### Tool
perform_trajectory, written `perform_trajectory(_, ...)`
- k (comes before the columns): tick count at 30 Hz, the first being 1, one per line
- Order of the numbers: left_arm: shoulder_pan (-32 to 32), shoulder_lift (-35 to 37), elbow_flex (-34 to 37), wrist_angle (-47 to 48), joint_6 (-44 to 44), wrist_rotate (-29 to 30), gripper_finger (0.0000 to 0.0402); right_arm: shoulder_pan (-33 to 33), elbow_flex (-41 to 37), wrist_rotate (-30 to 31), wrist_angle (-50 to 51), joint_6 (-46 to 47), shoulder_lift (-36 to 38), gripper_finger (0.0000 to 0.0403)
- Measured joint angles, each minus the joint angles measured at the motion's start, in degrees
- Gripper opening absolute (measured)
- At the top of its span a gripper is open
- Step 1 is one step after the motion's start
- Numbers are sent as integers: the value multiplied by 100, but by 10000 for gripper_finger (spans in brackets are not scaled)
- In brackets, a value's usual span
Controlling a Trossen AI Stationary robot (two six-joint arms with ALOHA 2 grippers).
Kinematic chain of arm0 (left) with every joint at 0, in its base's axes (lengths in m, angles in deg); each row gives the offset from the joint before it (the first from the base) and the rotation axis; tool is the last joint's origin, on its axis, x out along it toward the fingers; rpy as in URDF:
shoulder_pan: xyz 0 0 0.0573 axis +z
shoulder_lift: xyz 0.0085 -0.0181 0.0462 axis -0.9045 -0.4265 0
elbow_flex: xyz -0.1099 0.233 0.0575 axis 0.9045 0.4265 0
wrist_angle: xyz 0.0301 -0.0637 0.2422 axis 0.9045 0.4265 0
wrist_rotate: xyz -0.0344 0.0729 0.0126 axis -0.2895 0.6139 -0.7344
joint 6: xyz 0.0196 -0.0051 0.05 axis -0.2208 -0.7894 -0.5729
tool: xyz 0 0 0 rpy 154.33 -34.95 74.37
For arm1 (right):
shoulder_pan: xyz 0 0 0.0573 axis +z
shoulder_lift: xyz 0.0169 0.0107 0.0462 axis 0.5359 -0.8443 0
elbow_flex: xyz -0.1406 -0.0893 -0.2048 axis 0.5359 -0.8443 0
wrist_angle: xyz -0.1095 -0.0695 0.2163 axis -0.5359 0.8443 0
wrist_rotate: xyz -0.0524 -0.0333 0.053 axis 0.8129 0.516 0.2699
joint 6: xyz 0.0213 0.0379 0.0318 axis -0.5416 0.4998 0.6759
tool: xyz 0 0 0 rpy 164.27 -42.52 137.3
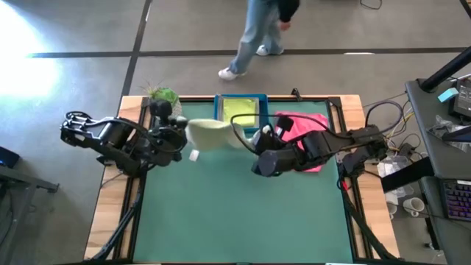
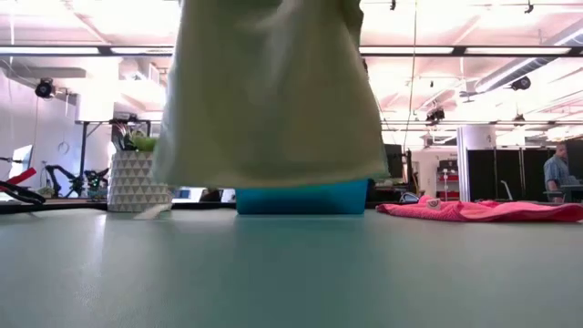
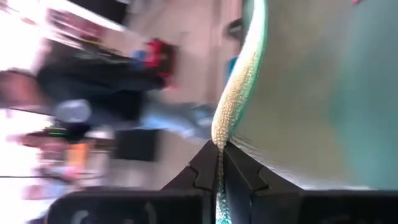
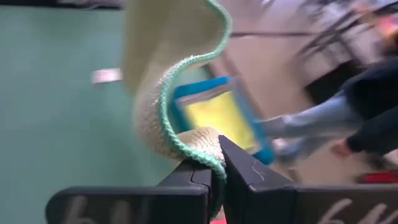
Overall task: Fold microfiber towels
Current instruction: Fold the dark green microfiber cloth
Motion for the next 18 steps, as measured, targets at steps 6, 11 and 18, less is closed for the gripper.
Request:
perform_trajectory(6, -62, -93, 24, 407, 1527, -2268, 1, 182, -336, -1226, 60, 612, -90, 8)
perform_trajectory(11, -69, -243, 31, 598, 1683, -3152, 1, 301, -407, -1420, 73, 1108, -208, 8)
perform_trajectory(18, -66, -354, 31, 602, 1642, -3365, 1, 473, -409, -1414, 90, 1488, -267, 8)
